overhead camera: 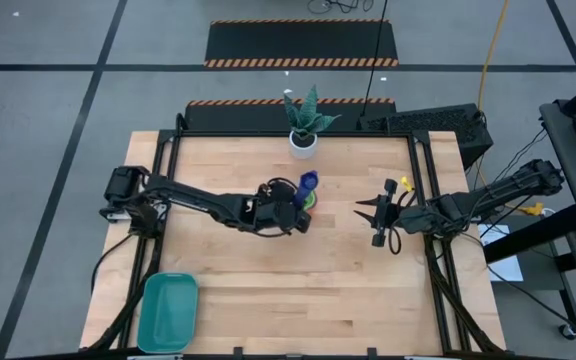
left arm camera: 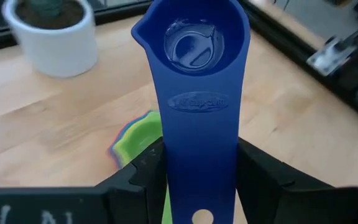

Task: Nest measuring cups in basket
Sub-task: Stack the violet measuring cup on the green measuring cup

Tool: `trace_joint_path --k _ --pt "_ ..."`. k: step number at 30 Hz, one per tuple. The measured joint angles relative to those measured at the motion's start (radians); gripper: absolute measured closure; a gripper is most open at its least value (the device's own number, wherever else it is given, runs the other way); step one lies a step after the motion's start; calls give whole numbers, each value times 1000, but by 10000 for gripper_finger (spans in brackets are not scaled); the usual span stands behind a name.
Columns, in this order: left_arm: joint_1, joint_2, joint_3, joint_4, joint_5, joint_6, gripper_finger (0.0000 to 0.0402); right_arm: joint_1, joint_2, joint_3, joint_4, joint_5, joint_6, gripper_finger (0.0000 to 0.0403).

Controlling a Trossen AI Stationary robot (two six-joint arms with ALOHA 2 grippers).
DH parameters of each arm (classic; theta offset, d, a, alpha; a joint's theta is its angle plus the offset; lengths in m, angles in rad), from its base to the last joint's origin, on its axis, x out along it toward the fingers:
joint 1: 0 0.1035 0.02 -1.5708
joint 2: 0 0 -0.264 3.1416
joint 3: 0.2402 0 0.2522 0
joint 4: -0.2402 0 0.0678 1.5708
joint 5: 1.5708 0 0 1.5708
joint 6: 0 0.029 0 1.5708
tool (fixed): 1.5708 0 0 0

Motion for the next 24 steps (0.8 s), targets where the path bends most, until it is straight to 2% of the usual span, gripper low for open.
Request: trace_joint_path --k 11,16,24 --pt "1 100 -2 32 -19 -18 250 0 1 0 -16 3 0 300" --pt "1 141 -1 57 -20 -21 238 0 0 0 -16 4 3 300" --pt "-2 161 0 6 6 -53 250 0 0 0 -18 4 3 300"
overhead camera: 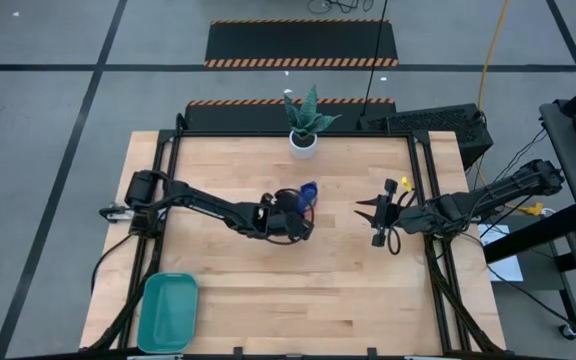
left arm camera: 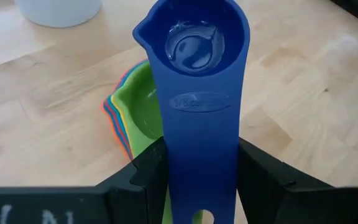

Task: Nest measuring cups in basket
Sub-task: Stack the violet measuring cup on the green measuring cup

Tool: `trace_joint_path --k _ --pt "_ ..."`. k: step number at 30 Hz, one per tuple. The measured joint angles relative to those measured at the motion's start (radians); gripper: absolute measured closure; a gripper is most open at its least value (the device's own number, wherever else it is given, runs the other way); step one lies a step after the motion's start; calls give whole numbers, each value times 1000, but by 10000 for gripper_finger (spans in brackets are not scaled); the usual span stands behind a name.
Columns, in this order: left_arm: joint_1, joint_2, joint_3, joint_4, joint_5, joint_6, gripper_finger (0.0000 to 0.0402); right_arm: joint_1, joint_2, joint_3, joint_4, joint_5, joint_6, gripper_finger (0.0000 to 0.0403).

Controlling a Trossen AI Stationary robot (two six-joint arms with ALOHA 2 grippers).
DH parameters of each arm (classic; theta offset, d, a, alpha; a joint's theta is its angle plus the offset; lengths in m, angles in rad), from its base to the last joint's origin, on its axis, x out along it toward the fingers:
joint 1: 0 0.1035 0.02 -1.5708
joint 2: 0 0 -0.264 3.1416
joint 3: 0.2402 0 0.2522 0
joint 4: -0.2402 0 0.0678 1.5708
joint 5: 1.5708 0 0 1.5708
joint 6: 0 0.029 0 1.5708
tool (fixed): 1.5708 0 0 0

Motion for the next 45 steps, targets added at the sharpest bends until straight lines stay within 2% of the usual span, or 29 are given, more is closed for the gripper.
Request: trace_joint_path --k 7,18,28,45 --pt "0 0 -2 -20 26 -27 224 0 0 0 -1 0 0 300" --pt "-4 -4 -2 -22 42 -15 244 0 0 0 -1 0 0 300" --pt "0 -6 -2 -38 56 -11 205 0 0 0 -1 0 0 300" --pt "-10 -7 -2 -39 60 49 196 0 0 0 -1 0 1 300"
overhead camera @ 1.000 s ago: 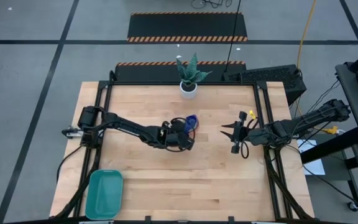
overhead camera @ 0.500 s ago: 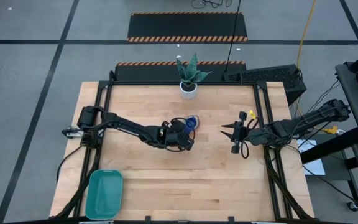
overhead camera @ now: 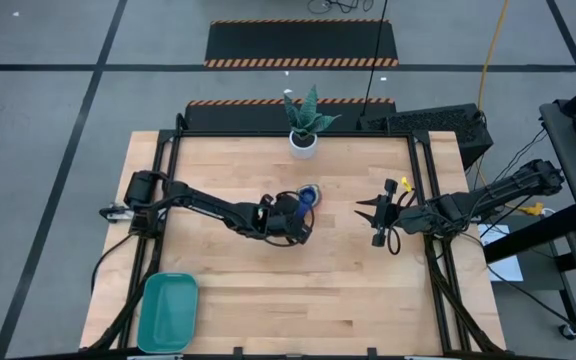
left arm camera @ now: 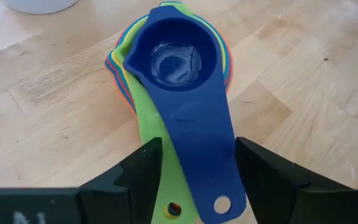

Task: Nest measuring cups in basket
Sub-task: Stack the violet measuring cup on the green measuring cup

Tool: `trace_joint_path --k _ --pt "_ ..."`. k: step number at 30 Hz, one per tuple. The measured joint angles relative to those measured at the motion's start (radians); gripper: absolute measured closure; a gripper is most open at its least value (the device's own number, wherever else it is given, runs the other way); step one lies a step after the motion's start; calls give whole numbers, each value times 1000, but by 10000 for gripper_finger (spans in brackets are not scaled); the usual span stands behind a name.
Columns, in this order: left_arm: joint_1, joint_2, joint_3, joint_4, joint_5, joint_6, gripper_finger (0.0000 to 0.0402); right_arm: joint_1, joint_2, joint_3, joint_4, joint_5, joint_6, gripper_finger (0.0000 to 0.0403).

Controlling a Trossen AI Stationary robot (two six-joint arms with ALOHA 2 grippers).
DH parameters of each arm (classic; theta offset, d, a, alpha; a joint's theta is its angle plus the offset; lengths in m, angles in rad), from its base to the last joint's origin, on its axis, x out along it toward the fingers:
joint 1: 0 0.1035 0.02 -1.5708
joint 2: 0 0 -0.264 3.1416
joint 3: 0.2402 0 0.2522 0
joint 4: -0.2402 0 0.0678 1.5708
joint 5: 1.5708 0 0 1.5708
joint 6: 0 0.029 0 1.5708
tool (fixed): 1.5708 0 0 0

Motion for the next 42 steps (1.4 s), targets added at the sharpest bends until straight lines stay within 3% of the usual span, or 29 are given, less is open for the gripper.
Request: trace_joint_path --k 11,17,22,25,36,42 --pt "2 0 0 0 -77 21 103 0 0 0 0 0 0 300" --pt "7 0 0 20 -86 77 75 0 0 0 0 0 0 300" --pt "30 0 0 28 -81 153 73 0 0 0 0 0 0 300" --pt "48 0 0 28 -24 183 73 0 0 0 0 0 0 300" --pt "71 33 -1 3 77 172 73 0 -1 0 0 0 3 300" --pt "67 31 1 8 103 183 110 0 0 0 -1 0 4 300"
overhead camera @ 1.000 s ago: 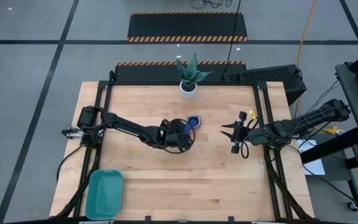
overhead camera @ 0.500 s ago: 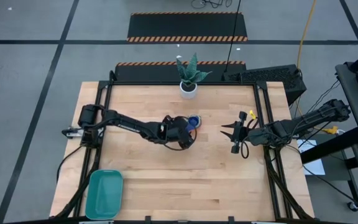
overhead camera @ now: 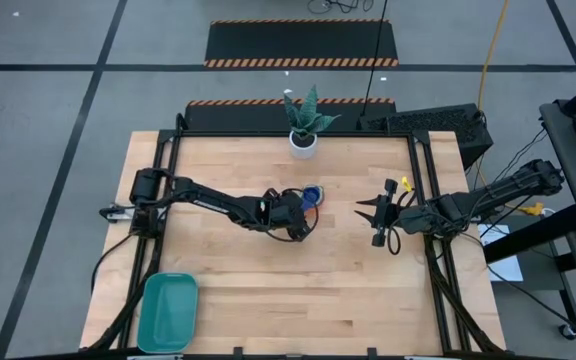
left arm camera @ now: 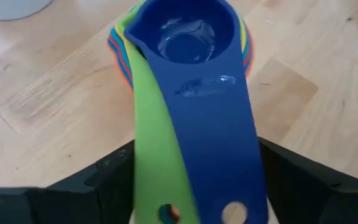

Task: Nest measuring cups in basket
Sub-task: Stack the violet measuring cup on the green measuring cup

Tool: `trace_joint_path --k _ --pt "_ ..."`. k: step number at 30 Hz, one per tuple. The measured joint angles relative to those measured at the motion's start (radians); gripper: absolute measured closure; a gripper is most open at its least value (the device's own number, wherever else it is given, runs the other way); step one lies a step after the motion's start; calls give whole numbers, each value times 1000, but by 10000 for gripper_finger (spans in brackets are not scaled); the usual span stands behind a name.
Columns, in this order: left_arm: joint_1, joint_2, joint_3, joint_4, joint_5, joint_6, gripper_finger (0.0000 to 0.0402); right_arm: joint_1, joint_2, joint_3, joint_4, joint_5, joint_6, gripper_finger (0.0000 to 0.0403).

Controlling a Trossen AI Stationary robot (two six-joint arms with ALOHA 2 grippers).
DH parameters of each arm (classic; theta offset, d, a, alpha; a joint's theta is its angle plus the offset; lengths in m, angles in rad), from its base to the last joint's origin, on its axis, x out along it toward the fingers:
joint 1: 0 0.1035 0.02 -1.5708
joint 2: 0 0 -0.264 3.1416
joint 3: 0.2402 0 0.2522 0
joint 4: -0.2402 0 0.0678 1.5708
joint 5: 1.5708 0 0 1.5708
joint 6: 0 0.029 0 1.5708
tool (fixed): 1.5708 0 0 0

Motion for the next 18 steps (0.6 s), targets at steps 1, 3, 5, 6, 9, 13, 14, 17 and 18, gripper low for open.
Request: trace_joint_path --k 1,3,5,6,9,13,14,17,18 --pt "0 0 0 -1 4 0 120 0 0 0 0 0 0 300" --pt "2 0 0 -12 11 -2 144 0 0 0 0 0 0 300" --pt "3 0 -1 -22 14 -5 166 0 0 0 0 0 0 300" --pt "3 0 -1 -20 14 -5 176 0 0 0 0 0 0 300" --pt "4 0 -1 -19 14 -5 205 0 0 0 1 0 0 300" --pt "4 9 -1 -22 14 -6 230 0 0 0 1 0 0 300" --pt "4 13 -1 -22 15 -5 233 0 0 0 1 0 0 300" --pt "3 22 -2 -22 17 -5 232 0 0 0 1 0 0 300" --pt "3 24 -1 -16 18 -7 228 0 0 0 1 0 0 300"
